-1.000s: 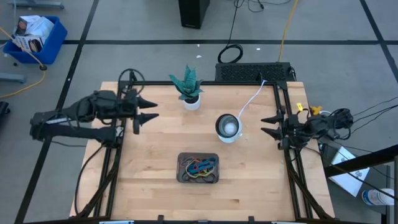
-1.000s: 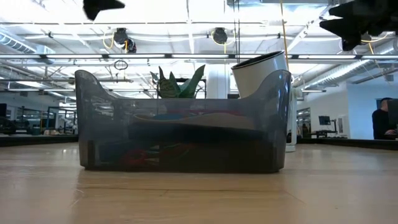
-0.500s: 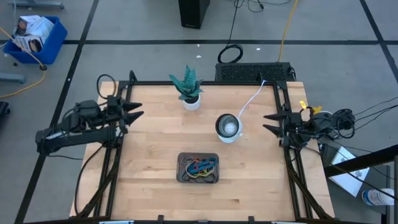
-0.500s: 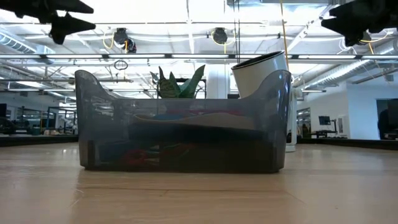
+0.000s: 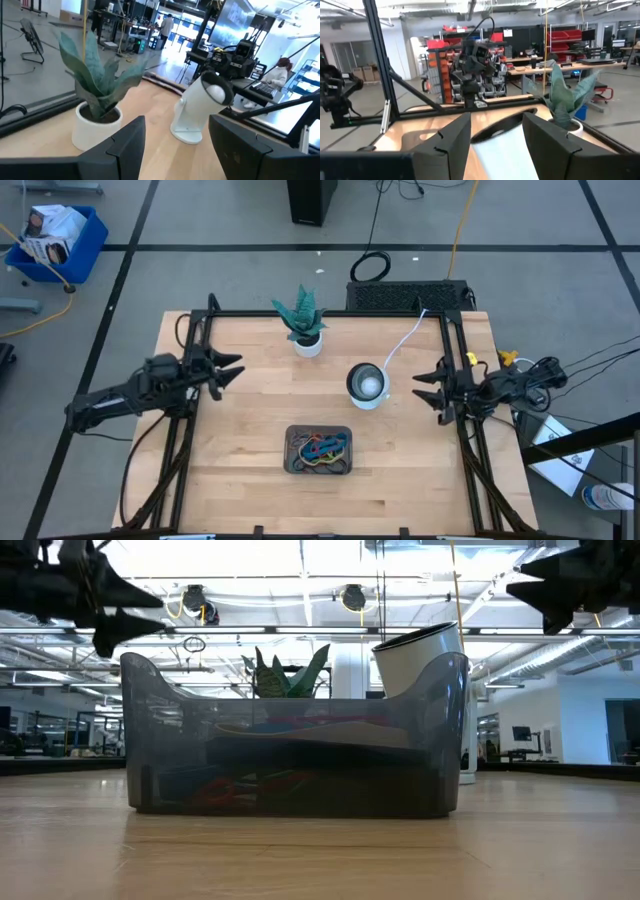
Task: Pick and place rubber bands into bin
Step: Return to Home Position
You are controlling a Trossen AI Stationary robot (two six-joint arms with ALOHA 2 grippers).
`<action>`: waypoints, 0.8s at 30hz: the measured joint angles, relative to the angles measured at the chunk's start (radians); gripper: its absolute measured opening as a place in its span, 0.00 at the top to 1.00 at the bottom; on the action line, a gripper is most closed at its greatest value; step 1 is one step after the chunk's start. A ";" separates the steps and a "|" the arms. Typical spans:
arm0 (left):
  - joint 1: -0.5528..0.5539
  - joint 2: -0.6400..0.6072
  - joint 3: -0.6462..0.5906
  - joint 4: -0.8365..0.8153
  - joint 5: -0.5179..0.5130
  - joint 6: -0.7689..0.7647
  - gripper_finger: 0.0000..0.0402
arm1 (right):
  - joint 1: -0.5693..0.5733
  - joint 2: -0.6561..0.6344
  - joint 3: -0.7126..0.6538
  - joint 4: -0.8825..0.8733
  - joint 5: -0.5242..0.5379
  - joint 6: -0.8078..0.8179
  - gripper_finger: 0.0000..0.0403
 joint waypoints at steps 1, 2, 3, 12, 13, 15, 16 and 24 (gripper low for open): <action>0.000 0.000 -0.016 0.015 0.000 0.000 0.44 | 0.000 0.000 -0.009 0.009 0.000 0.000 0.57; 0.000 0.000 -0.032 0.030 0.000 0.000 0.44 | 0.000 0.000 -0.017 0.015 0.000 -0.001 0.57; 0.000 0.000 -0.044 0.045 -0.001 -0.001 0.44 | 0.000 0.000 -0.024 0.024 0.000 0.003 0.57; 0.000 0.000 -0.106 0.053 -0.017 -0.016 0.44 | 0.000 0.000 -0.051 0.055 -0.006 0.025 0.56; 0.000 0.000 -0.112 0.050 -0.027 -0.015 0.44 | 0.000 0.000 -0.051 0.053 -0.006 0.024 0.56; 0.000 0.000 -0.118 0.051 -0.049 -0.002 0.44 | 0.000 0.000 -0.051 0.053 -0.007 0.025 0.57; 0.000 0.000 -0.120 0.051 -0.061 0.006 0.44 | 0.000 0.000 -0.051 0.054 -0.007 0.024 0.57; 0.000 0.002 -0.121 0.044 -0.135 0.053 0.44 | 0.000 0.001 -0.167 0.214 -0.028 0.025 0.56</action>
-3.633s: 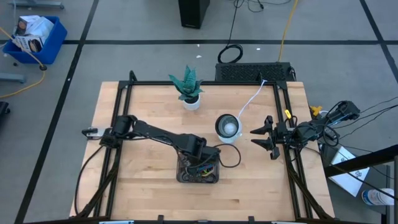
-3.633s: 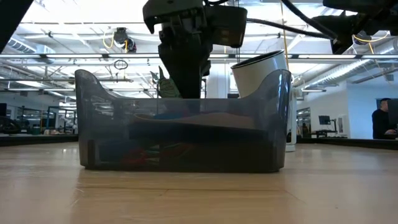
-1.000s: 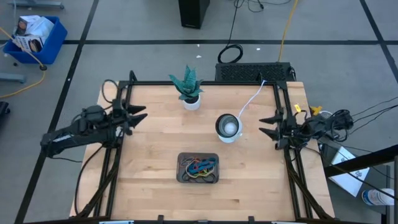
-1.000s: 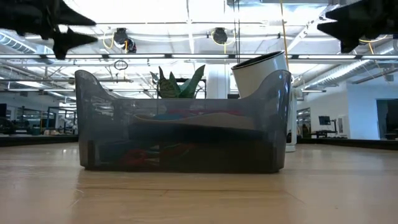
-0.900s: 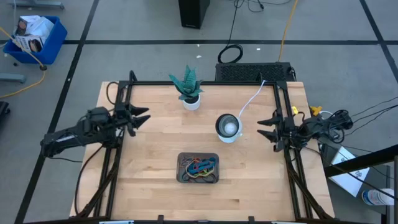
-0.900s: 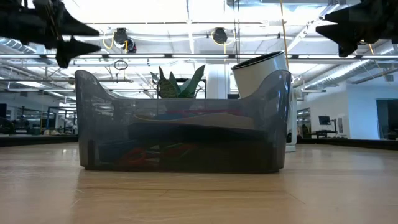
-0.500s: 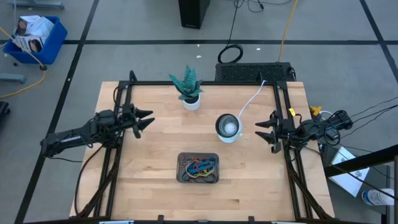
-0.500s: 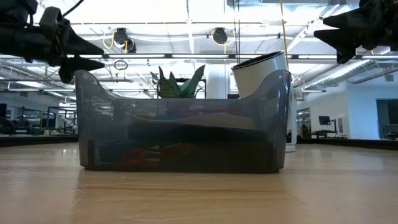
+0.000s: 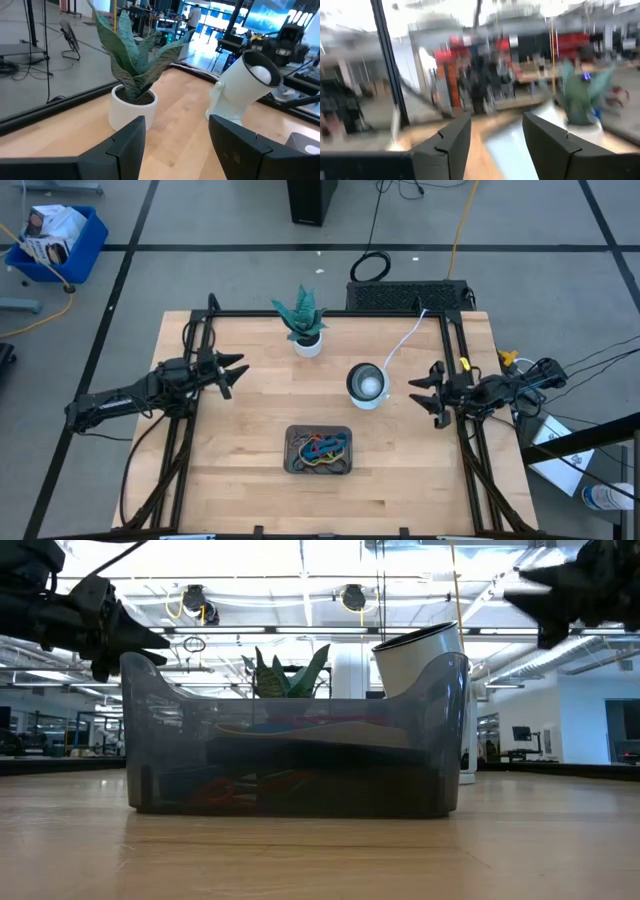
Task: Pick and place rubber bands into bin
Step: Return to Home Position
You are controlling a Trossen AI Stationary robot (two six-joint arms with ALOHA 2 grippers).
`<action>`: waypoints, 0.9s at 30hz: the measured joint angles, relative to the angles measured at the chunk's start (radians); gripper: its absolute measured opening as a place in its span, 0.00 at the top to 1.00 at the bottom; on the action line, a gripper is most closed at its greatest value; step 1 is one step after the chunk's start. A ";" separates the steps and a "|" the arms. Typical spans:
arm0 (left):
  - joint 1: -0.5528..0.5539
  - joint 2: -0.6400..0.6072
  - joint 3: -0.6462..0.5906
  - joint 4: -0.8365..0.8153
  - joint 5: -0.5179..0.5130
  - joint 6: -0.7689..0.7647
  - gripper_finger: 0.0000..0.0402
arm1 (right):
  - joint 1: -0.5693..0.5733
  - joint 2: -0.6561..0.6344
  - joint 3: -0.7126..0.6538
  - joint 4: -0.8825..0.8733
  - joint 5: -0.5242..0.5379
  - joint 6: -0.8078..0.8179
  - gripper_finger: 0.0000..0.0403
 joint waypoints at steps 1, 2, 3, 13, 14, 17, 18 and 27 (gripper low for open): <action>0.000 0.000 0.000 0.000 0.000 0.010 0.44 | 0.000 -0.001 -0.014 0.036 0.000 -0.002 0.56; 0.000 0.000 0.000 0.000 0.000 0.011 0.44 | 0.000 -0.002 -0.024 0.052 0.003 -0.002 0.56; 0.000 0.000 0.000 0.000 0.000 0.011 0.44 | 0.000 -0.001 -0.024 0.051 0.003 -0.002 0.56; 0.000 0.000 0.000 -0.001 0.000 0.004 0.44 | -0.001 0.000 -0.026 -0.036 0.261 -0.033 0.56; 0.000 0.000 0.000 -0.001 0.000 0.004 0.44 | -0.001 0.001 -0.027 -0.039 0.267 -0.049 0.56; 0.000 0.000 0.000 -0.001 0.000 0.004 0.44 | -0.001 0.000 -0.027 -0.049 0.229 -0.061 0.57; 0.000 0.000 0.000 -0.001 0.000 0.004 0.44 | -0.001 0.000 -0.027 -0.070 0.196 -0.058 0.57; 0.000 0.001 0.000 -0.001 0.000 0.004 0.44 | 0.000 0.044 -0.028 -0.116 0.133 -0.246 0.56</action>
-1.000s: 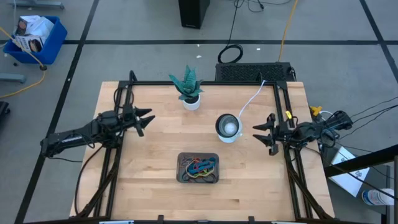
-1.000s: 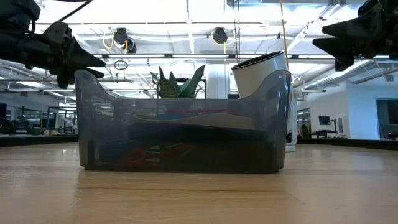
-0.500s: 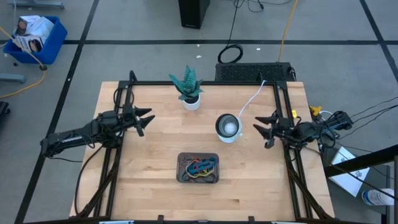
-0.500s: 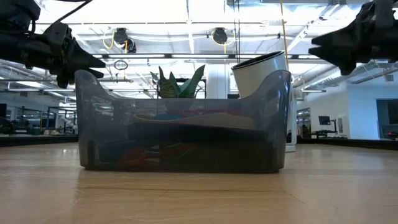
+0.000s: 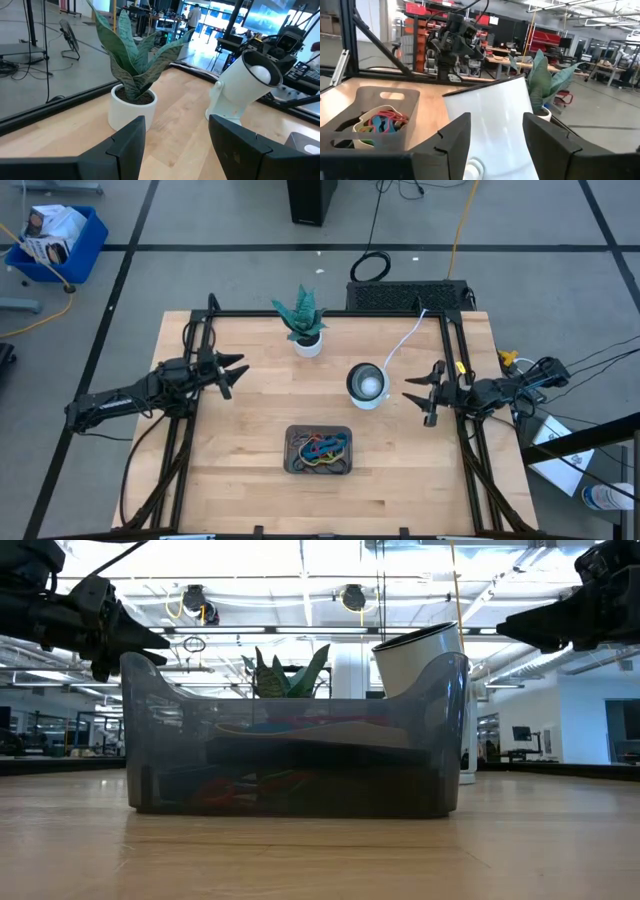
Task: Pick and place rubber bands into bin
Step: Return to Home Position
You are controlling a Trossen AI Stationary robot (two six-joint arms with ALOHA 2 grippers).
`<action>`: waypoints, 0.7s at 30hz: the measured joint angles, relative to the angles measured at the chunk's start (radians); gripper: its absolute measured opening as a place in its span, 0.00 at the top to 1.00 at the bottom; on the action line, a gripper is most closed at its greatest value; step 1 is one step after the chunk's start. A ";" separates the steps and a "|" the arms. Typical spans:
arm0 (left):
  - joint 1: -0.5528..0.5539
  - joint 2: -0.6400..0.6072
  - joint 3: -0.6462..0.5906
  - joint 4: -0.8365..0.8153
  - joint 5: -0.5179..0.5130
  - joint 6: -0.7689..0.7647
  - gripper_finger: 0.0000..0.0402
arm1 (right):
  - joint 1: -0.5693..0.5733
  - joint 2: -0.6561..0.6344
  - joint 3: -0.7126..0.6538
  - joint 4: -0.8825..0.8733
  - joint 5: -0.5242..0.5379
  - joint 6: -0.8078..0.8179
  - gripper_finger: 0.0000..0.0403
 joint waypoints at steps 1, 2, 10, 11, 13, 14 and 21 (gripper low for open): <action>0.000 0.000 0.000 0.000 0.000 0.000 0.44 | 0.000 0.001 0.000 0.002 0.000 -0.001 0.56; 0.000 0.000 0.000 0.000 0.000 0.000 0.44 | 0.000 0.000 0.000 0.002 0.000 0.000 0.56; 0.000 0.000 0.000 0.000 0.000 0.001 0.44 | 0.000 0.000 -0.001 0.003 0.000 0.005 0.57; 0.000 0.000 0.000 0.000 0.000 0.001 0.44 | 0.000 0.000 -0.001 0.003 0.000 0.005 0.57; 0.000 0.000 0.000 0.000 0.000 0.001 0.44 | 0.000 0.000 -0.001 0.004 0.000 0.005 0.57; 0.000 0.000 0.000 0.000 0.000 0.001 0.44 | 0.000 0.000 -0.001 0.004 0.000 0.005 0.57; 0.000 0.000 0.000 0.000 0.000 0.000 0.44 | 0.000 0.000 -0.001 0.004 0.000 0.005 0.57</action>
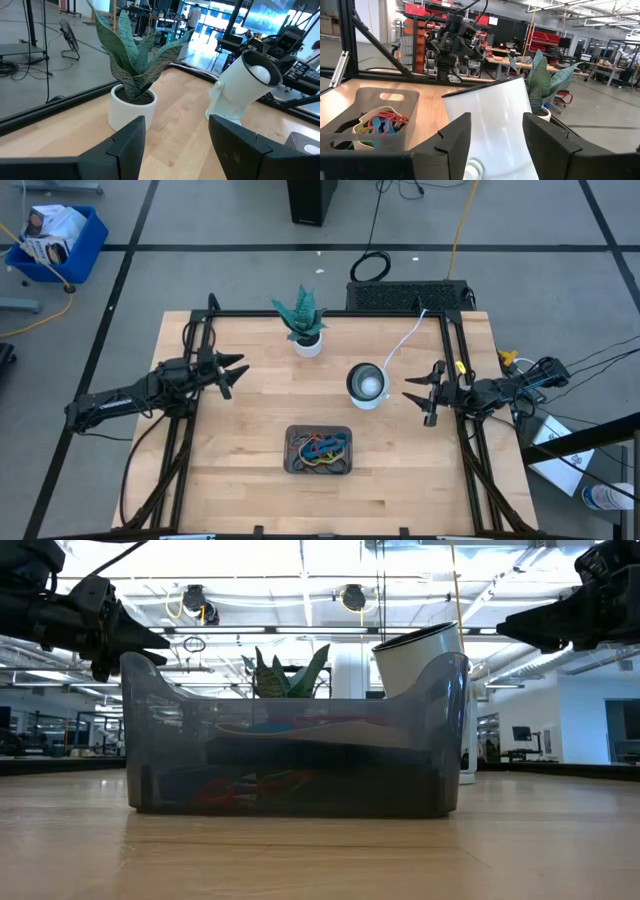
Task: Pick and place rubber bands into bin
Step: Return to Home Position
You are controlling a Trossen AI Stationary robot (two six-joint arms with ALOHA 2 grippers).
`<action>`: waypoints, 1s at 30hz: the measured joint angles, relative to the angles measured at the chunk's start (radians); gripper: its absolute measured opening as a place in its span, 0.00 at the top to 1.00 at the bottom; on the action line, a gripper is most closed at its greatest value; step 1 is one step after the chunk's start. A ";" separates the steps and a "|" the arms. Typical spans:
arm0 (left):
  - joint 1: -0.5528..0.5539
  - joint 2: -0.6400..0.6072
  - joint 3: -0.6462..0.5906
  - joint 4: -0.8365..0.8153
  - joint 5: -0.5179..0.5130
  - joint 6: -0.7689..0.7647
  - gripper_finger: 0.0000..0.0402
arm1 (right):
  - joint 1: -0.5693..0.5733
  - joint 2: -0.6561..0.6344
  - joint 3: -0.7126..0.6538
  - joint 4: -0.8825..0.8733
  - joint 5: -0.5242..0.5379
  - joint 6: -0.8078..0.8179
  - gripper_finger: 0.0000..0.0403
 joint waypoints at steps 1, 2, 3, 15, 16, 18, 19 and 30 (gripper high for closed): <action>0.000 0.000 0.000 0.000 0.000 0.000 0.44 | 0.000 0.000 0.000 0.000 0.000 0.000 0.57; 0.000 0.000 0.000 0.000 0.000 0.000 0.44 | 0.000 0.000 0.000 0.000 0.000 0.000 0.57; 0.000 0.000 0.000 0.000 0.000 0.001 0.44 | 0.000 0.000 0.000 0.000 0.000 0.000 0.57; 0.000 0.000 0.000 0.000 0.000 0.001 0.44 | 0.000 0.000 0.000 0.000 0.000 0.000 0.56; 0.000 0.000 0.000 0.000 0.000 0.001 0.44 | 0.000 0.000 0.000 0.000 0.000 0.000 0.56; 0.000 0.000 0.000 0.000 0.000 0.000 0.44 | 0.000 0.000 0.000 0.001 0.000 0.000 0.57; 0.000 0.000 0.000 0.000 0.000 0.000 0.44 | 0.000 0.000 0.000 0.001 0.000 0.000 0.57; 0.000 0.000 0.000 0.000 0.000 0.000 0.44 | 0.000 0.000 0.000 0.001 0.000 0.000 0.56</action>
